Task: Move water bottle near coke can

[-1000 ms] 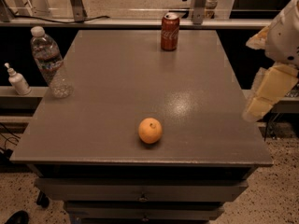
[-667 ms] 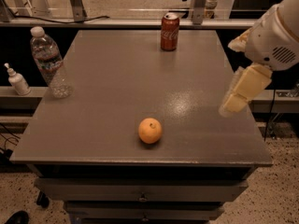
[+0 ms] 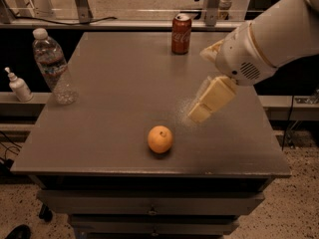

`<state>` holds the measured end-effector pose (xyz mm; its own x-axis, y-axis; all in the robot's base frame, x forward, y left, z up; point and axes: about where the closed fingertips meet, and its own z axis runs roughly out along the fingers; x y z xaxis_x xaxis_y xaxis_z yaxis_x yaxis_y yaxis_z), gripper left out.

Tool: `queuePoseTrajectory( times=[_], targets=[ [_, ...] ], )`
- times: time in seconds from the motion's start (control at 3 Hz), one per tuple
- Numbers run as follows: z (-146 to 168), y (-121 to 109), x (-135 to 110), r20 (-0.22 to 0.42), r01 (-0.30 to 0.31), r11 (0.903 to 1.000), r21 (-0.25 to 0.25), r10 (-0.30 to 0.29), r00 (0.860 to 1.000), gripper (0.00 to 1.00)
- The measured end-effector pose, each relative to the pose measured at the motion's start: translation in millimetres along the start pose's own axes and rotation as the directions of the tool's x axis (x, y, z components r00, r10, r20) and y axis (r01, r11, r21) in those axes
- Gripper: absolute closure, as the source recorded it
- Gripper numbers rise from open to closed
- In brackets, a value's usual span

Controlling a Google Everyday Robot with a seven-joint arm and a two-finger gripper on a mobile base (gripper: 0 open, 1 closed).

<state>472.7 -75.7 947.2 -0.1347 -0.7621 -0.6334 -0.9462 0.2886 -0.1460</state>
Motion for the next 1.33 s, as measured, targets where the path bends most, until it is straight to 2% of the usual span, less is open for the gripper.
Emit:
queuePoseTrajectory(
  times=[0.33,0.67,1.0,1.33],
  targets=[
    [2,1,-3,0.01,0.007,0.9999,-0.009,-0.007,1.0,0.0],
    [28,4,-17,0.069,0.005,0.9994,-0.035,-0.002,0.998,0.0],
    [71,2,-46,0.163,0.01,0.9967,-0.081,0.003,0.987,0.0],
    [108,0,-76,0.252,0.011,0.993,-0.117,0.019,0.968,0.0]
  ],
)
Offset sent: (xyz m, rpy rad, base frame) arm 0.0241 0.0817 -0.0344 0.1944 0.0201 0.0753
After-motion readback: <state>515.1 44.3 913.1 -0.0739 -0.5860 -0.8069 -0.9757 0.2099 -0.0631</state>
